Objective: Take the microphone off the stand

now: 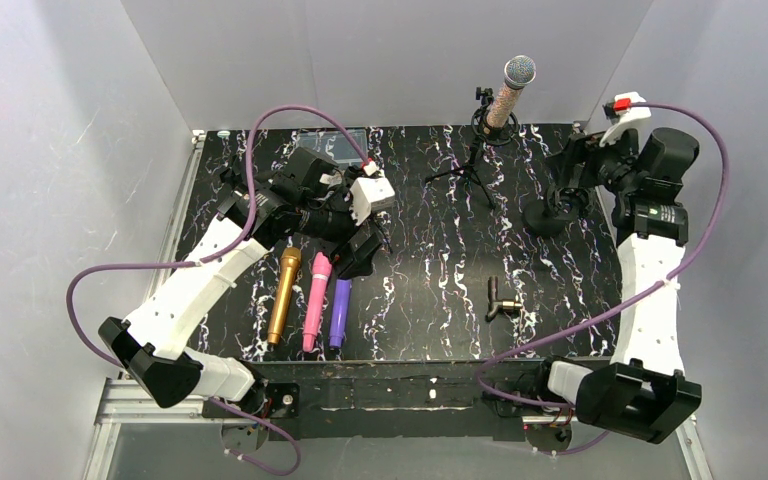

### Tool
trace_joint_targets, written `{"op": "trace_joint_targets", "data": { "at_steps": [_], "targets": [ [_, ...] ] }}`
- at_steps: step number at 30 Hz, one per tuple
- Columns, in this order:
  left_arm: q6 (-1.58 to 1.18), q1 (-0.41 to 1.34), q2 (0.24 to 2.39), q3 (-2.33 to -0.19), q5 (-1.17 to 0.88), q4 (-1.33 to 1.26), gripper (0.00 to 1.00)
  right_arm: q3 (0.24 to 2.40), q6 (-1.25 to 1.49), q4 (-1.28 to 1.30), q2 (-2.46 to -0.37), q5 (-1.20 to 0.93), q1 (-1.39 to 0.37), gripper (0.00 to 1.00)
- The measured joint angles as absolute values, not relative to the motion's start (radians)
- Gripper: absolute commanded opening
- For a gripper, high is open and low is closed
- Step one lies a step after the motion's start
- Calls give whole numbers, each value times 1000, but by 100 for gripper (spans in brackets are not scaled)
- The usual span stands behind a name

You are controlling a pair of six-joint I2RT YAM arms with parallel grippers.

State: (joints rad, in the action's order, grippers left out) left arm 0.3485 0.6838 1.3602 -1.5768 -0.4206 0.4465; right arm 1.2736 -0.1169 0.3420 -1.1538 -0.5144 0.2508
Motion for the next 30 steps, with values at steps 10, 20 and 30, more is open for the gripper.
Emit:
{"op": "trace_joint_targets", "data": {
  "at_steps": [10, 20, 30],
  "targets": [
    [378, 684, 1370, -1577, -385, 447, 98, 1305, -104, 161, -1257, -569, 79, 85],
    [395, 684, 1452, -1596, -364, 450, 98, 1340, -93, -36, -1415, -613, 14, 84],
    [412, 684, 1464, -1619, -347, 452, 98, 1395, -54, -171, -1497, -642, -34, 80]
  ]
}}
